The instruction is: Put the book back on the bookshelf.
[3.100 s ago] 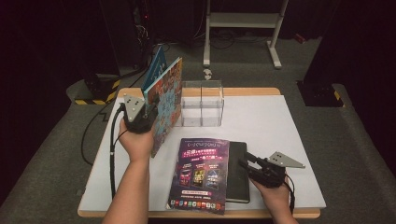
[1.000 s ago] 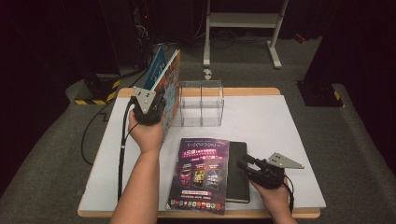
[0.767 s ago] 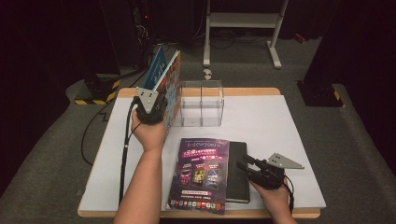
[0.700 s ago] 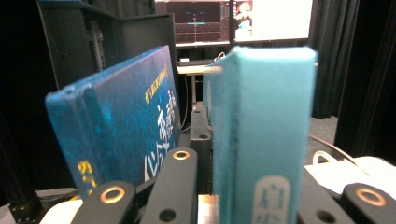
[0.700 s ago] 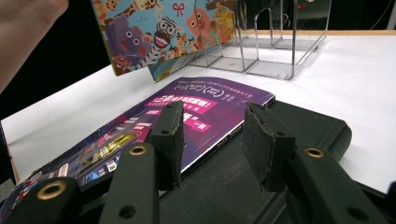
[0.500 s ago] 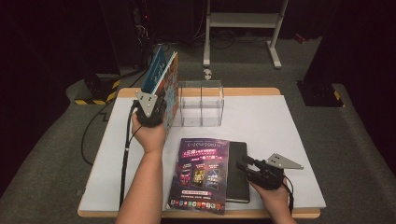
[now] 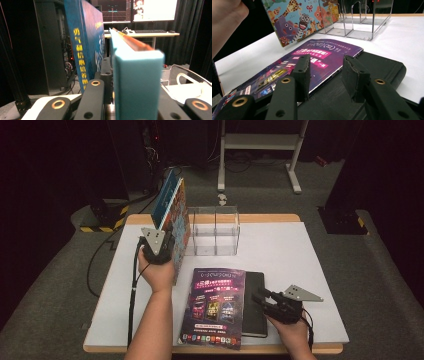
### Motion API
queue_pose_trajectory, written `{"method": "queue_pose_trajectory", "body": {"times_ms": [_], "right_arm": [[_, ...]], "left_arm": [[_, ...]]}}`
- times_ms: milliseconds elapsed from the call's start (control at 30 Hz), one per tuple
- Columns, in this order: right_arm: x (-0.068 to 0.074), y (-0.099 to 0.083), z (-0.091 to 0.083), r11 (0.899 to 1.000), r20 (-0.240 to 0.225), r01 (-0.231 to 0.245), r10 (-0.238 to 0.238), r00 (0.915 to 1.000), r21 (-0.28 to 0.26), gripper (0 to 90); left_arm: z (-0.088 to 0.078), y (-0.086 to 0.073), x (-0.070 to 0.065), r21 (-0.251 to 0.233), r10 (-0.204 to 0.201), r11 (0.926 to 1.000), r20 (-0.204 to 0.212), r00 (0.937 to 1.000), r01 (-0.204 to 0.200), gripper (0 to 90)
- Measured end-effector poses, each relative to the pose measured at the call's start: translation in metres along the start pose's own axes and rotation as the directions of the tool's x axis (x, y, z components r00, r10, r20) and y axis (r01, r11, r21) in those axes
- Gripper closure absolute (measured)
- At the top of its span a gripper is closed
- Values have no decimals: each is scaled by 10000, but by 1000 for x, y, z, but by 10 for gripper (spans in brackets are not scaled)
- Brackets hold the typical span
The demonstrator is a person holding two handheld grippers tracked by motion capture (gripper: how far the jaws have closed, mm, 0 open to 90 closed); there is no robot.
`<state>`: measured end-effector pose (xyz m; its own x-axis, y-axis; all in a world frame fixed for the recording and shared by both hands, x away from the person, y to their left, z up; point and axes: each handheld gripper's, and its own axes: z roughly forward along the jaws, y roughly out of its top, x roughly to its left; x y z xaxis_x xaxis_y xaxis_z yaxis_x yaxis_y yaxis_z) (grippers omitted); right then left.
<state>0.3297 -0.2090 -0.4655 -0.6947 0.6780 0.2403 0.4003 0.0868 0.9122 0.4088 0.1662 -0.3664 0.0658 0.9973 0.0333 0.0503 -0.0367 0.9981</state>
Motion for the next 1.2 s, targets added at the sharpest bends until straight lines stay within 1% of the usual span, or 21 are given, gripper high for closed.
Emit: {"method": "queue_pose_trajectory", "body": {"times_ms": [167,300,367,433,533,600,633,700,767,833,933,1033,1133,1200], "right_arm": [[0,0,0,10000,-23,7,-7,10000,14,582],[1,-1,1,10000,-46,31,-30,10000,60,582],[1,-1,2,10000,-48,37,-36,10000,71,581],[1,-1,1,10000,-47,25,-25,10000,67,580],[0,-1,1,10000,-36,15,-15,10000,73,580],[1,-1,2,10000,-38,9,-9,10000,80,580],[1,-1,2,10000,-43,10,-10,10000,85,580],[1,-1,2,9999,-46,24,-23,10000,128,579],[1,-1,3,9999,-43,48,-47,10000,148,579],[1,-1,3,9998,-42,53,-52,10000,176,580],[2,-2,4,9998,-35,63,-62,10000,201,579],[1,-2,4,9997,-23,58,-58,10000,225,580],[2,-3,5,9996,-28,46,-45,10000,276,579],[2,-3,6,9995,-40,68,-66,10000,297,579]], "left_arm": [[-3,-5,0,245,150,9996,32,9999,-151,787],[-4,-6,2,286,132,9995,61,9999,-134,780],[-6,-6,2,309,183,9993,120,9998,-187,762],[-10,-7,1,316,289,9991,214,9994,-296,734],[-16,-9,2,341,311,9989,286,9991,-321,715],[-21,-12,2,322,406,9986,320,9987,-416,712],[-24,-15,3,392,437,9982,379,9983,-452,709],[-28,-18,4,452,415,9980,423,9982,-434,706],[-33,-23,8,549,289,9980,581,9979,-321,707],[-38,-27,10,666,324,9971,700,9970,-371,709],[-45,-34,13,836,175,9962,1007,9948,-260,716],[-51,-40,15,981,204,9947,1184,9928,-321,726],[-56,-45,17,1142,90,9932,1325,9911,-243,734],[-60,-50,18,1275,107,9914,1423,9898,-291,748]]}}
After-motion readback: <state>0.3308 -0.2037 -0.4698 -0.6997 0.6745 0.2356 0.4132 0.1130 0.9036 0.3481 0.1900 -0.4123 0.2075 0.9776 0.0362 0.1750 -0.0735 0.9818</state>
